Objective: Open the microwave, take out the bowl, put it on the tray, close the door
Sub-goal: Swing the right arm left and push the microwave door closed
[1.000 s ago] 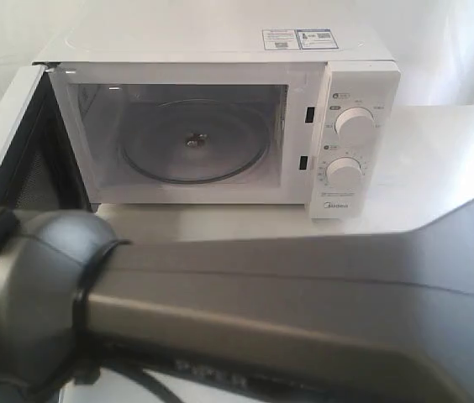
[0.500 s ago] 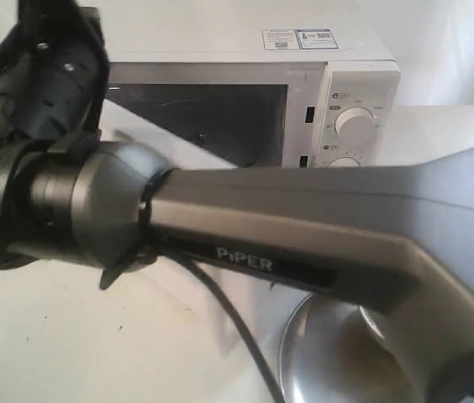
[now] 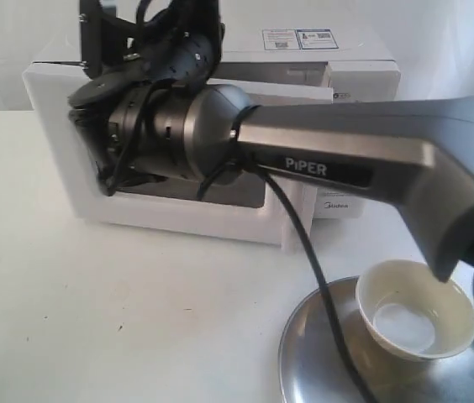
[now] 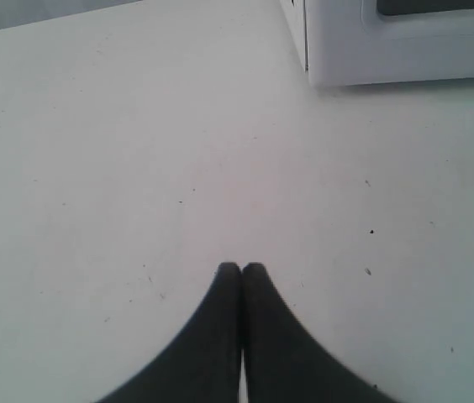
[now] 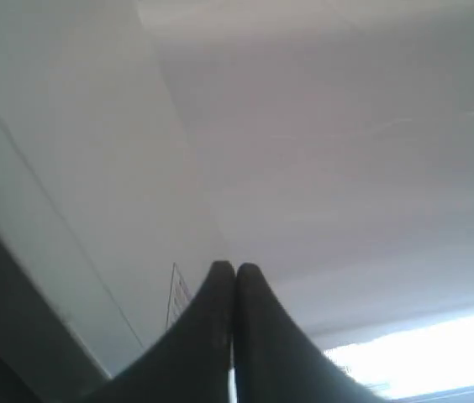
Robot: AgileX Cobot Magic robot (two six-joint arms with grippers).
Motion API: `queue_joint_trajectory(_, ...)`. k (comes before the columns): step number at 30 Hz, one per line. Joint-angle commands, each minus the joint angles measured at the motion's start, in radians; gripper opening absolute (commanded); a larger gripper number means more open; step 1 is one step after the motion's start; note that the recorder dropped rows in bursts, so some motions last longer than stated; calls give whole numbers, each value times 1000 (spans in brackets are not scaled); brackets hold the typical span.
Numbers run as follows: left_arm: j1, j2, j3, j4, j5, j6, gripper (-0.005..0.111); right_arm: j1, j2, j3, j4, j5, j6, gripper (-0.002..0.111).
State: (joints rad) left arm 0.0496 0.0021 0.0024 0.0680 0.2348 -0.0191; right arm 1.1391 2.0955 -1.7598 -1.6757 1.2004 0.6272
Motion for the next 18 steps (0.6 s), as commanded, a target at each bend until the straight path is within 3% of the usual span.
queue_joint_trajectory(1, -2, -2, -2, -7, 0, -2, 0, -120, -9, 54, -5, 21, 24, 0)
queue_joint_trajectory(10, -2, -2, -2, -7, 0, -2, 0, -226, -11, 76, -14, 21, 75, 0)
queue_joint_trajectory(18, -2, -2, -2, -7, 0, -2, 0, -137, -135, 137, 37, 21, 160, 0)
